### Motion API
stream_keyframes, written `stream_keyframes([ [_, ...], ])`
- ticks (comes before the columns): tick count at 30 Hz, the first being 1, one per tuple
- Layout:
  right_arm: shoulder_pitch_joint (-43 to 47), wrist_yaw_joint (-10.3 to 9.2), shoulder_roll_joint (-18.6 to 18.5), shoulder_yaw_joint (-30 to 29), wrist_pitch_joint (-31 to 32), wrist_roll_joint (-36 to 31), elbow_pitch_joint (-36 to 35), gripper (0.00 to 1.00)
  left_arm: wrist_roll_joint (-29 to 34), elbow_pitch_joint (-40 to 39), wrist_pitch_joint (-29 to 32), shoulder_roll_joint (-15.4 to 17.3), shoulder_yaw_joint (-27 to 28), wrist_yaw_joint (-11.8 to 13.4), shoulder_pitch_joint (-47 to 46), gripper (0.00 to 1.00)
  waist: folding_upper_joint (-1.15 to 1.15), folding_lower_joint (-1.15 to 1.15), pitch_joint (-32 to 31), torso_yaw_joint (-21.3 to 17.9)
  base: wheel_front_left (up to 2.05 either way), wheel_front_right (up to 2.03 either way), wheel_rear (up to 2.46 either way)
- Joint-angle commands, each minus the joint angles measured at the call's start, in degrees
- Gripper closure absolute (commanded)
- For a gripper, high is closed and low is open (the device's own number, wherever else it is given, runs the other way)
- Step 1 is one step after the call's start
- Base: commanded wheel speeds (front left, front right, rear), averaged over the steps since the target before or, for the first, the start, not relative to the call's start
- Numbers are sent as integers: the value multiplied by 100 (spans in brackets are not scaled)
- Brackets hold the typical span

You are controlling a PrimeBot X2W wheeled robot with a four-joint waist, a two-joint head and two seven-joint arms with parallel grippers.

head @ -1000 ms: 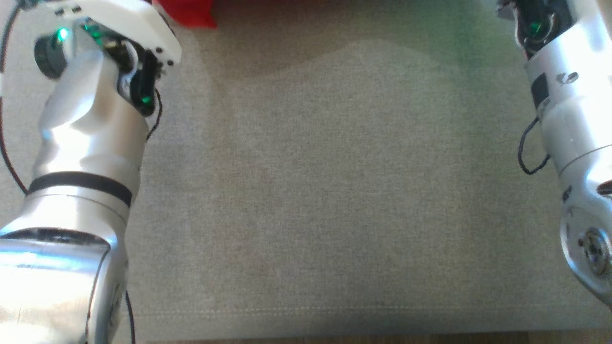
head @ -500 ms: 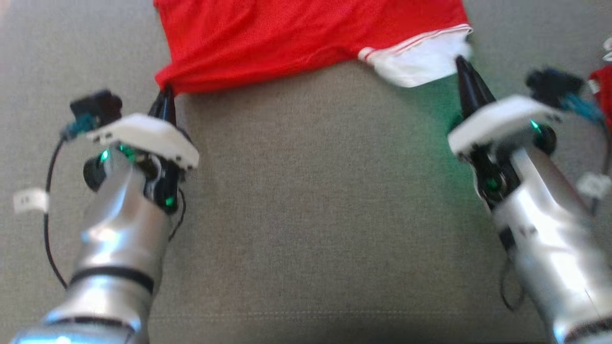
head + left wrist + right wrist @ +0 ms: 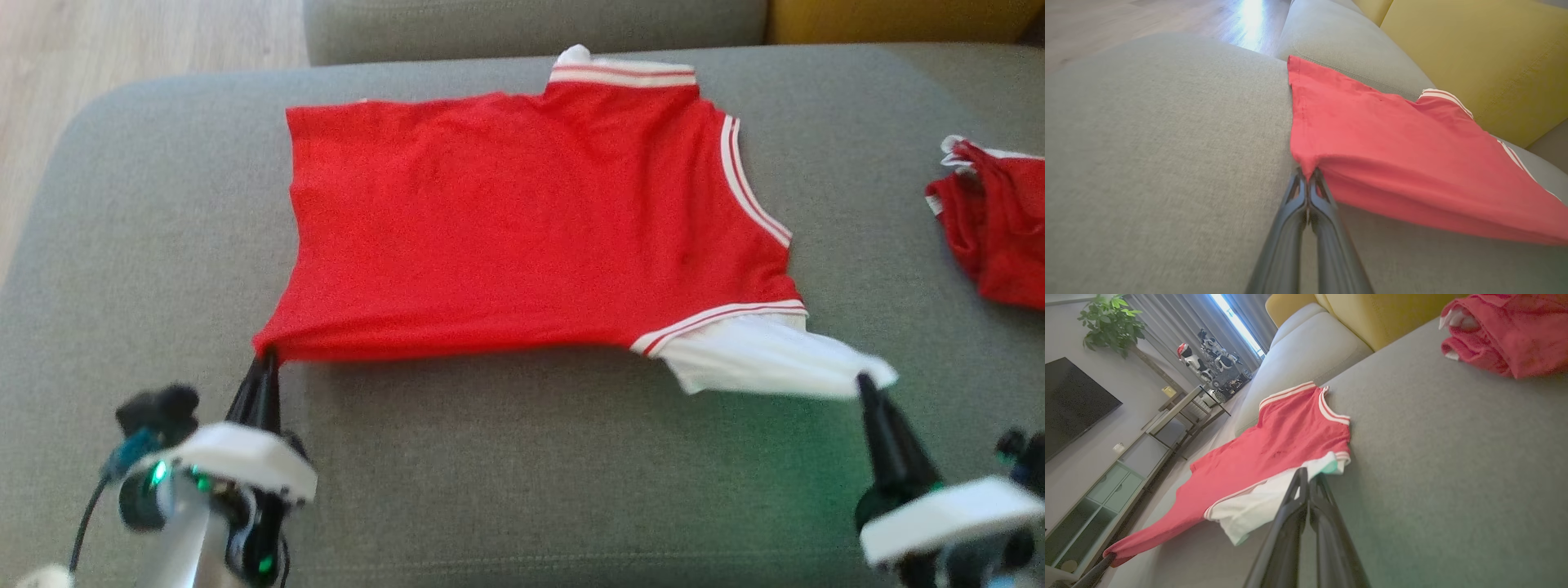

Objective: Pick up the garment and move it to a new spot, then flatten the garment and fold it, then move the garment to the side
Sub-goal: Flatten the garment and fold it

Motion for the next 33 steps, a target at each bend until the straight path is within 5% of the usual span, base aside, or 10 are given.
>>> stream_keyframes([
  [1,26,19,71,-11,133,-129,-452,100,11,-319,-8,219,251,84,17,100,0,0,-86,-22,0,0,0],
  [7,1336,19,866,-596,1292,-810,-1904,100,30,-1888,545,362,352,619,1420,100,0,0,-384,-84,0,0,0],
  [17,2208,19,1015,-982,1860,-978,-2518,100,106,-3959,1470,329,307,1308,2924,100,0,0,-639,-39,0,0,0],
  [24,2090,19,1017,-1101,1883,-1046,-2382,100,137,-4312,1855,489,234,1339,2946,100,0,0,-563,-23,0,0,0],
  [33,863,19,1015,-883,1976,-1151,-1773,100,27,-4042,2376,685,126,1166,2198,100,0,0,-61,17,0,0,0],
])
